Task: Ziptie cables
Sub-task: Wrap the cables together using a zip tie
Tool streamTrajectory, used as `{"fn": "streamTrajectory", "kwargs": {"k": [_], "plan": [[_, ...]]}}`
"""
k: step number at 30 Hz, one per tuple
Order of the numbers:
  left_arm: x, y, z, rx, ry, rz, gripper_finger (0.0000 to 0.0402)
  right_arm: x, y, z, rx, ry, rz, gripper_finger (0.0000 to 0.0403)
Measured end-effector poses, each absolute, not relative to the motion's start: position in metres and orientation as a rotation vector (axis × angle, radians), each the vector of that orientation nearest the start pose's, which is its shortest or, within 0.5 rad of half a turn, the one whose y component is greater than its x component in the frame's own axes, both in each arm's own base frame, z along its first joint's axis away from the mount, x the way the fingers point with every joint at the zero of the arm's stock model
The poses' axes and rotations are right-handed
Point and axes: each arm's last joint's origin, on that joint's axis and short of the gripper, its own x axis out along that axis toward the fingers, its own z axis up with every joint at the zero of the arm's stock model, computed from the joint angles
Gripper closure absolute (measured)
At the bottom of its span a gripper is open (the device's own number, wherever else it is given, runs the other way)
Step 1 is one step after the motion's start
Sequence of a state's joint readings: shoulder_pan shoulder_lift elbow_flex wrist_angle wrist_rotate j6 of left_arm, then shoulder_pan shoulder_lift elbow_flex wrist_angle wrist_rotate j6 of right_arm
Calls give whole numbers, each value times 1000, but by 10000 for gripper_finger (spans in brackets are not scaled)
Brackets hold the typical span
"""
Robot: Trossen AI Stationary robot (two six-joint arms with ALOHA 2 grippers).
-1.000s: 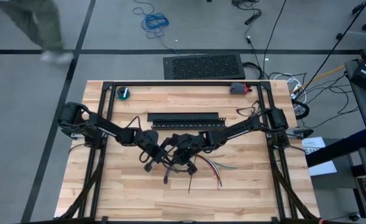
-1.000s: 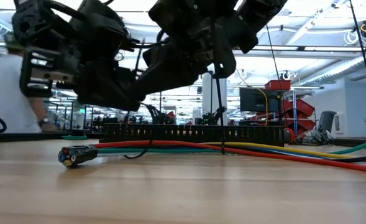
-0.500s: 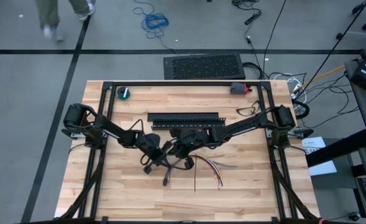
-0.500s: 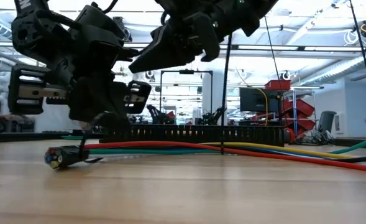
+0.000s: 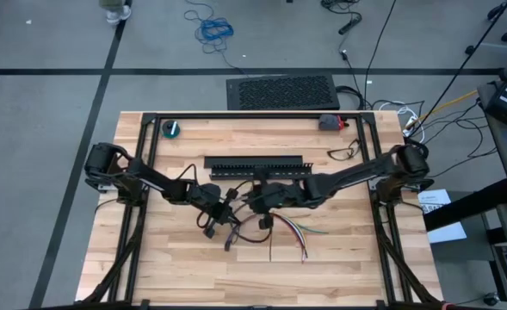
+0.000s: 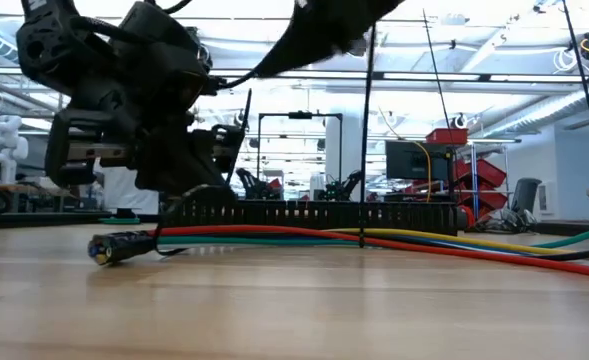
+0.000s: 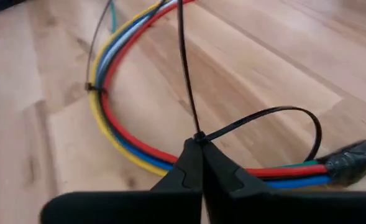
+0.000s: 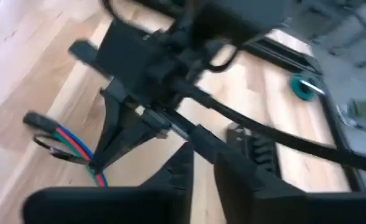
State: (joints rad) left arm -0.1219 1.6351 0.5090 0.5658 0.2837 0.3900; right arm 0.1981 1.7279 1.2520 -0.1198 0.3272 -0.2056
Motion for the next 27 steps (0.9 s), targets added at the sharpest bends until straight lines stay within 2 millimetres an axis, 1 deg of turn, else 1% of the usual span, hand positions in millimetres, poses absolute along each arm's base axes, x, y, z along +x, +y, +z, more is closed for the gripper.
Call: {"fn": "streamTrajectory", "kwargs": {"k": [1,2,3,5,7,9,10,13,19,22,24,27], "plan": [[274,-42,123,333,476,-483,401,375,68,250,-330,590,-73,326],[273,-41,127,338,473,-469,401,371,68,244,-302,596,-81,316],[272,-41,129,344,479,-458,401,368,68,234,-265,592,-90,305],[270,-41,133,356,486,-426,401,363,69,206,-189,574,-68,289],[268,-42,135,360,501,-399,401,360,69,185,-111,495,-45,278],[268,-42,137,362,490,-391,401,359,69,175,-64,388,-38,274],[268,-43,137,363,487,-387,401,358,68,170,-47,362,-35,274],[268,-41,137,366,503,-354,401,360,67,154,-35,369,-39,273],[269,-40,138,384,501,-294,401,374,70,146,-40,375,-32,273],[269,-40,137,383,509,-295,402,377,71,147,-56,372,-30,278],[269,-40,137,374,514,-293,401,378,70,148,-58,368,-32,291],[269,-40,137,367,514,-291,401,378,67,148,-68,374,-37,328]]}}
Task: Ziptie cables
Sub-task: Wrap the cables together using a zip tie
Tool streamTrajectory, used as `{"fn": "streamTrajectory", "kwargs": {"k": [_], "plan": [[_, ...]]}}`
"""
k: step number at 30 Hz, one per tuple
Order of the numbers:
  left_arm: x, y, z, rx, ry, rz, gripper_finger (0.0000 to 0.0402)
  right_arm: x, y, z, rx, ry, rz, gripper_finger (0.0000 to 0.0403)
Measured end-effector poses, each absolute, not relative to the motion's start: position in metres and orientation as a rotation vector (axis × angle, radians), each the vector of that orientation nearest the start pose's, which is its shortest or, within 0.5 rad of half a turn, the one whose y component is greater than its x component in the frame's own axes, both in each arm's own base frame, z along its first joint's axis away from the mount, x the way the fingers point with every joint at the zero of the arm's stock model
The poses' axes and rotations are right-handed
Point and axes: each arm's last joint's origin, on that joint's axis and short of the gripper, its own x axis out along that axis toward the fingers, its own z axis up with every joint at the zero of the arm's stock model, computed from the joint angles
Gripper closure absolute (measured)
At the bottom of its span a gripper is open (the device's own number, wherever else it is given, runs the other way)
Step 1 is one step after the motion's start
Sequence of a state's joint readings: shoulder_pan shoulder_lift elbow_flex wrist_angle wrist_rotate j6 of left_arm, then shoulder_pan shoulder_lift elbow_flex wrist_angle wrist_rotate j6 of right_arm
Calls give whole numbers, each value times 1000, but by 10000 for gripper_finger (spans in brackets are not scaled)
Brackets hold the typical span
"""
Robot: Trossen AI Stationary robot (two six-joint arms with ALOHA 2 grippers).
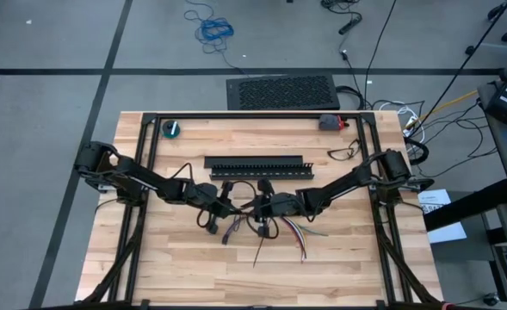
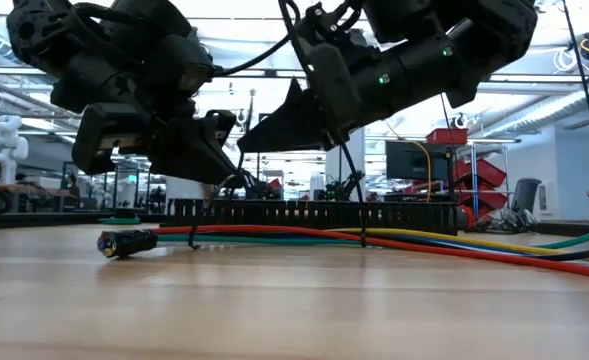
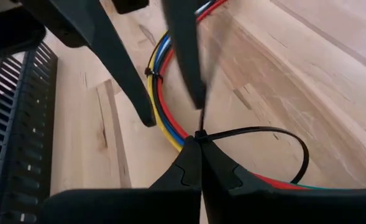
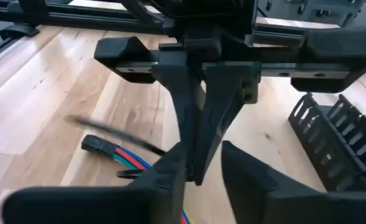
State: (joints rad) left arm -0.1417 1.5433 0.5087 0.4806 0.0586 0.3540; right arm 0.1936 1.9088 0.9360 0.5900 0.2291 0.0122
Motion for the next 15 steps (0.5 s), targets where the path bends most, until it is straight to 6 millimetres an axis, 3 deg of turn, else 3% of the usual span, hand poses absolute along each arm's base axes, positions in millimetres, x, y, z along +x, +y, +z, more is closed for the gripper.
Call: {"fn": "streamTrajectory", "kwargs": {"k": [3,6,15], "plan": [[268,-40,136,365,518,-292,401,377,65,144,-79,419,-42,360],[268,-41,136,369,520,-287,401,374,64,140,-95,469,-59,364],[267,-47,137,385,517,-265,401,374,73,142,-126,449,-35,277]]}}
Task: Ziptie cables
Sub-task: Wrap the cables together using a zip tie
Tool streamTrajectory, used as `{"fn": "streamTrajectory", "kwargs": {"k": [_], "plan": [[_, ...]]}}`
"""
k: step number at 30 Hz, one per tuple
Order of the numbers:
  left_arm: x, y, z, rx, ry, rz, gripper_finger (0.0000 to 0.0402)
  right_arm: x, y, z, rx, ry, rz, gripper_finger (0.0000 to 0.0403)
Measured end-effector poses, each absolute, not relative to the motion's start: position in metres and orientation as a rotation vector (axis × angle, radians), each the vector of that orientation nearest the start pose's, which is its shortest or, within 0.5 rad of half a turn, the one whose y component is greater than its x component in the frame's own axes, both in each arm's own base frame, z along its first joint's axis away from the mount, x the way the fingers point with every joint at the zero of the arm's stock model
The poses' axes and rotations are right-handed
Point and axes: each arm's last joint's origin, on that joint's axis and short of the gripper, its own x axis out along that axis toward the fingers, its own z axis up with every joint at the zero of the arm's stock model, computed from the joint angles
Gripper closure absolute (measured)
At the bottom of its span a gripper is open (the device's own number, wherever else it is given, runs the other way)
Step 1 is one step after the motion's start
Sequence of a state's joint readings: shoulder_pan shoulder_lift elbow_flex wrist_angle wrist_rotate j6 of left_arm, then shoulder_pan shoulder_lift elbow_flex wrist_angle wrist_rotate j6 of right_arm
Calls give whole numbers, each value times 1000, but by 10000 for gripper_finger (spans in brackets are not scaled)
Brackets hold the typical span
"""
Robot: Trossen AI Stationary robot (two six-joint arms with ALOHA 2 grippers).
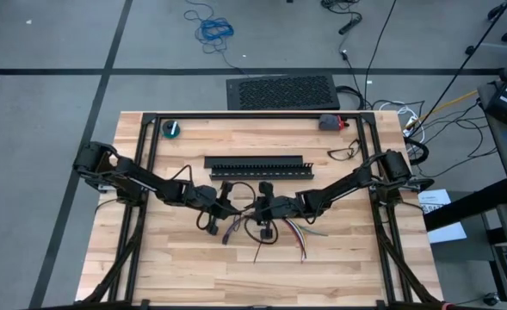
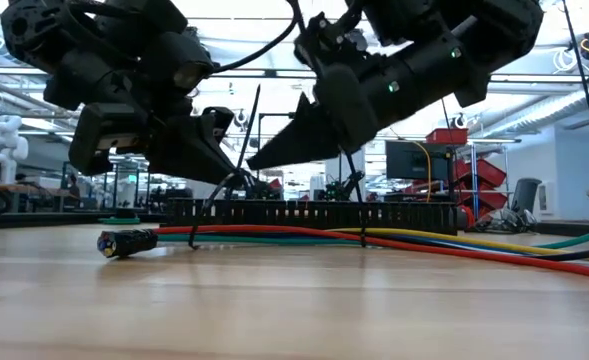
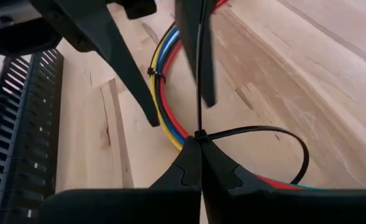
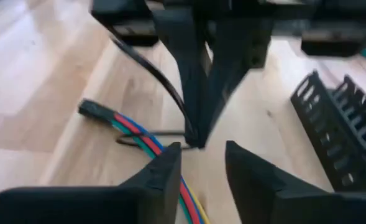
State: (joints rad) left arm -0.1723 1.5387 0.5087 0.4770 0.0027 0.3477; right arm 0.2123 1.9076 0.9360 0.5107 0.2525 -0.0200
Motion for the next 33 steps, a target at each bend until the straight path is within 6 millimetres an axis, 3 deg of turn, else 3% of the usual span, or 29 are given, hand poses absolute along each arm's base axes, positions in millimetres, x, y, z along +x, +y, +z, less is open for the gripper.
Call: {"fn": "streamTrajectory", "kwargs": {"k": [8,17,23,29,33], "plan": [[266,-52,137,399,527,-257,401,377,71,146,-109,406,26,266],[266,-52,137,400,526,-252,401,381,71,150,-129,399,53,312],[266,-52,137,392,527,-251,401,382,66,151,-133,399,57,395],[266,-53,137,267,536,-249,400,382,67,151,-165,398,50,402],[265,-55,136,265,538,-291,375,381,72,150,-219,413,83,402]]}}
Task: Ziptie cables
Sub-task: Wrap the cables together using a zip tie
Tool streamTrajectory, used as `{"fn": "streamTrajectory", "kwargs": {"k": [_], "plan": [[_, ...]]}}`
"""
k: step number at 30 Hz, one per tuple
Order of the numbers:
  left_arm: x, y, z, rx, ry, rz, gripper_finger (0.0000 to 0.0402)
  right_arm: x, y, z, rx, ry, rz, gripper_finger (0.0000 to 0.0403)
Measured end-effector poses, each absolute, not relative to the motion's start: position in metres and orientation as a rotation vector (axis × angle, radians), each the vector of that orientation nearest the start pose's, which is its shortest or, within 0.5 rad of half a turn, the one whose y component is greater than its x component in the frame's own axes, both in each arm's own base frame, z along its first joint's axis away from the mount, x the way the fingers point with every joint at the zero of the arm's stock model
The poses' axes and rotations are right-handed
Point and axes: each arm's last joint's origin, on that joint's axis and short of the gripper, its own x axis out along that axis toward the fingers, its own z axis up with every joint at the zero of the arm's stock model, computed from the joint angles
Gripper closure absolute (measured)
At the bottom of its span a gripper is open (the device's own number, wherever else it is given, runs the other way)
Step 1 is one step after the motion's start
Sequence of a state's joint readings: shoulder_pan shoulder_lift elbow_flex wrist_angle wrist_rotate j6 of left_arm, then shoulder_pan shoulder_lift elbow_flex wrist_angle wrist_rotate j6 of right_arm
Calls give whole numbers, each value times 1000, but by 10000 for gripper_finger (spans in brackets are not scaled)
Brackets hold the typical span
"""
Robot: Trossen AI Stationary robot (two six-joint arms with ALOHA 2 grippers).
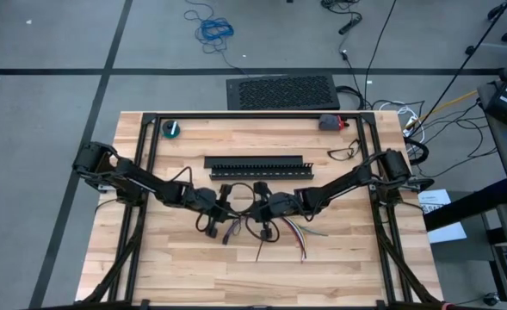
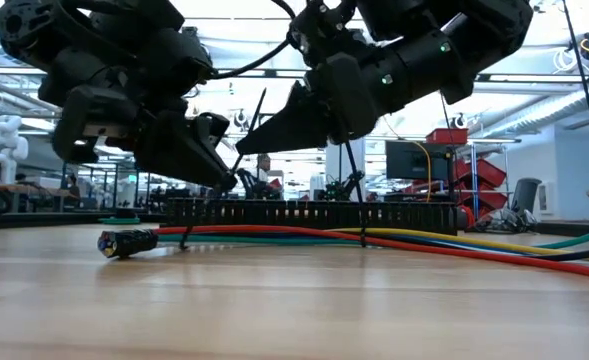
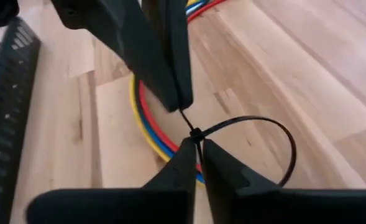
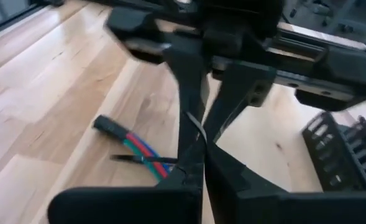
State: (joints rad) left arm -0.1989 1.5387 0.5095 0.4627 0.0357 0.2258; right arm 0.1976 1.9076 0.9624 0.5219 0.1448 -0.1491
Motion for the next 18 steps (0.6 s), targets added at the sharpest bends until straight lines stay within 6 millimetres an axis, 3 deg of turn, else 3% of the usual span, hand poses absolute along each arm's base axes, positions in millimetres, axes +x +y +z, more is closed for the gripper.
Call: {"fn": "streamTrajectory", "kwargs": {"k": [10,18], "plan": [[264,-54,138,333,540,-321,253,388,75,156,-379,494,176,403],[260,-53,161,347,432,-325,235,397,78,171,-469,527,233,403]]}}
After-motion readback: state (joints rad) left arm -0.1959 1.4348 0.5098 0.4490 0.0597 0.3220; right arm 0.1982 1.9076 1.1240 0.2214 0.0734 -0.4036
